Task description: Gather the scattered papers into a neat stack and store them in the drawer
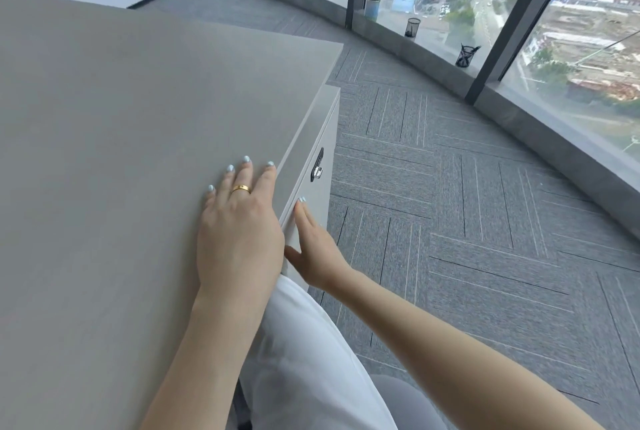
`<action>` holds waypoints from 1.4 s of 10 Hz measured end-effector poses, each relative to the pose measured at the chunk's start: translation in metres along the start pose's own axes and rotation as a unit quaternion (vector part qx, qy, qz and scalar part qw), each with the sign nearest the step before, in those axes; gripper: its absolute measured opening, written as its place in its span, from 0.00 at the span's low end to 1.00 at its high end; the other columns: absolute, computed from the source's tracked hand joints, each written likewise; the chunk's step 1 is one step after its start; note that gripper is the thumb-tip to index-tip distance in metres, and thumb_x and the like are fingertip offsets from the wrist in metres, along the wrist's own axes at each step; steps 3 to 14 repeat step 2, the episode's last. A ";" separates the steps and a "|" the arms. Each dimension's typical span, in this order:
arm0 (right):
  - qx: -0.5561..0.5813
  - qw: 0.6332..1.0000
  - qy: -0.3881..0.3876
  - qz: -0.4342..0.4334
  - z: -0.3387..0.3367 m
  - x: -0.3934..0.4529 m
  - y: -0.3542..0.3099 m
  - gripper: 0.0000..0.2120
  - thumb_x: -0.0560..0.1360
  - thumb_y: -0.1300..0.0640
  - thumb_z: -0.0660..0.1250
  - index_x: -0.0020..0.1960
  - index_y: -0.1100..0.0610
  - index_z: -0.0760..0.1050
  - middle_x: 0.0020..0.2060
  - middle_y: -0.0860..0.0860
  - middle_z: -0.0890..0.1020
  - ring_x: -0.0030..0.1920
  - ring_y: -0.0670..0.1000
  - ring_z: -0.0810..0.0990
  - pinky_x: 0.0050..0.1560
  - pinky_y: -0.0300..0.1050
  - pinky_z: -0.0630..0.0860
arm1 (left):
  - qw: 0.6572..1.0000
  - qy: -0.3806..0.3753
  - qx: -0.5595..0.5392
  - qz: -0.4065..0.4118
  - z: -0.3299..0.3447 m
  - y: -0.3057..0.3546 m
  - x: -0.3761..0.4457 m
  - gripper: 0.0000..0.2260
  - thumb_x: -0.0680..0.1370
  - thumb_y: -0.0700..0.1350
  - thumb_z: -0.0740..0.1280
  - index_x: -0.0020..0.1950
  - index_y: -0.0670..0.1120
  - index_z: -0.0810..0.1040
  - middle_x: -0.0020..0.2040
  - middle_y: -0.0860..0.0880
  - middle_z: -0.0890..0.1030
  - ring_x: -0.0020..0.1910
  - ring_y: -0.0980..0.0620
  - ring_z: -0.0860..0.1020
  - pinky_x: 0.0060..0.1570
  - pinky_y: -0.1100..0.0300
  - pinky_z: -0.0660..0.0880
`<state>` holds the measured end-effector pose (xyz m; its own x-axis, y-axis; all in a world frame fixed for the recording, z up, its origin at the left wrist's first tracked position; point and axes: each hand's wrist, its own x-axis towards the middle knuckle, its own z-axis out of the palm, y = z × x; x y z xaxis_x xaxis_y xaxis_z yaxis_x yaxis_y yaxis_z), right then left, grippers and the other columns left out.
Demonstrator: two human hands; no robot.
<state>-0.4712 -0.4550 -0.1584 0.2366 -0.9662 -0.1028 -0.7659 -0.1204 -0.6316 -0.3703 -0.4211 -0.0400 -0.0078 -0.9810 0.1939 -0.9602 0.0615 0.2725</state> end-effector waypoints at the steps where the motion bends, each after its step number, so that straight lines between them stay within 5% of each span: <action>1: -0.051 0.999 -0.005 -0.006 0.001 0.002 0.007 0.38 0.76 0.57 0.62 0.77 0.62 0.42 0.78 0.56 0.47 0.77 0.56 0.50 0.75 0.56 0.50 | 1.000 0.000 0.003 -0.003 0.003 -0.002 0.002 0.23 0.80 0.39 0.53 0.76 0.48 0.60 0.77 0.45 0.60 0.77 0.45 0.57 0.73 0.50 0.54; 2: -0.083 0.997 -0.009 -0.005 -0.019 -0.003 0.010 0.35 0.77 0.55 0.61 0.77 0.55 0.46 0.78 0.51 0.48 0.78 0.56 0.46 0.74 0.57 0.42 | 1.000 0.018 0.016 0.003 0.004 -0.003 0.001 0.22 0.79 0.39 0.58 0.73 0.46 0.66 0.75 0.42 0.65 0.75 0.42 0.62 0.71 0.47 0.59; 14: -0.083 0.997 -0.009 -0.005 -0.019 -0.003 0.010 0.35 0.77 0.55 0.61 0.77 0.55 0.46 0.78 0.51 0.48 0.78 0.56 0.46 0.74 0.57 0.42 | 1.000 0.018 0.016 0.003 0.004 -0.003 0.001 0.22 0.79 0.39 0.58 0.73 0.46 0.66 0.75 0.42 0.65 0.75 0.42 0.62 0.71 0.47 0.59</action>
